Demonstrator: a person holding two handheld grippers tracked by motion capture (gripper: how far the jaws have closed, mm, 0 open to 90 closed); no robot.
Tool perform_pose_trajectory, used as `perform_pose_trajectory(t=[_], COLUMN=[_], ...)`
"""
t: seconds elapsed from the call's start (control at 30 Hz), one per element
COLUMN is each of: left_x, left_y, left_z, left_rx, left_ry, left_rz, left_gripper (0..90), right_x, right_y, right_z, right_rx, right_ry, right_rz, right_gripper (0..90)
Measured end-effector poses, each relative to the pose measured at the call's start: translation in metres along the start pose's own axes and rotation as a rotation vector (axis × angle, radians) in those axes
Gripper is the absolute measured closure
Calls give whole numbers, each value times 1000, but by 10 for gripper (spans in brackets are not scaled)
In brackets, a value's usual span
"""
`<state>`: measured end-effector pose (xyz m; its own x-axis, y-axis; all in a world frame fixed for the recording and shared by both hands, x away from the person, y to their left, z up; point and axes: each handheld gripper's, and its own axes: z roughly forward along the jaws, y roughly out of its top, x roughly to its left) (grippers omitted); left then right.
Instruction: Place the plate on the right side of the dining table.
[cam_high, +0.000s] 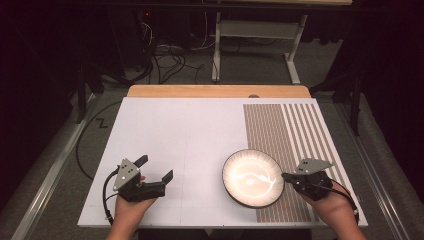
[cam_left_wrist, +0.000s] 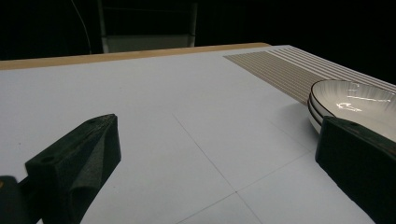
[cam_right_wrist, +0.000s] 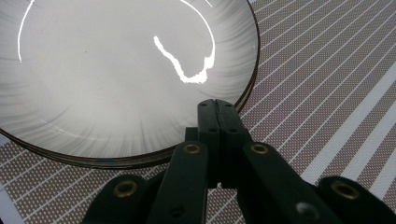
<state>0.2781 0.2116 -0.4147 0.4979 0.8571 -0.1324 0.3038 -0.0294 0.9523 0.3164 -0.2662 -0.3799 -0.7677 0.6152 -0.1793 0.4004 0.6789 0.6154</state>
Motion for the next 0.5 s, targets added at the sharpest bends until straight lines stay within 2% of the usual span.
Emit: perform_pose_trajectory(t=[0.5], left_x=[0], left_y=[0], left_z=[0], left_rx=[0], left_ry=[-2], left_rz=[0], left_gripper=[8], right_x=[2], right_y=[2], right_z=[2], right_rx=[2], right_ry=[-8], right_rz=[-9], right_gripper=[900])
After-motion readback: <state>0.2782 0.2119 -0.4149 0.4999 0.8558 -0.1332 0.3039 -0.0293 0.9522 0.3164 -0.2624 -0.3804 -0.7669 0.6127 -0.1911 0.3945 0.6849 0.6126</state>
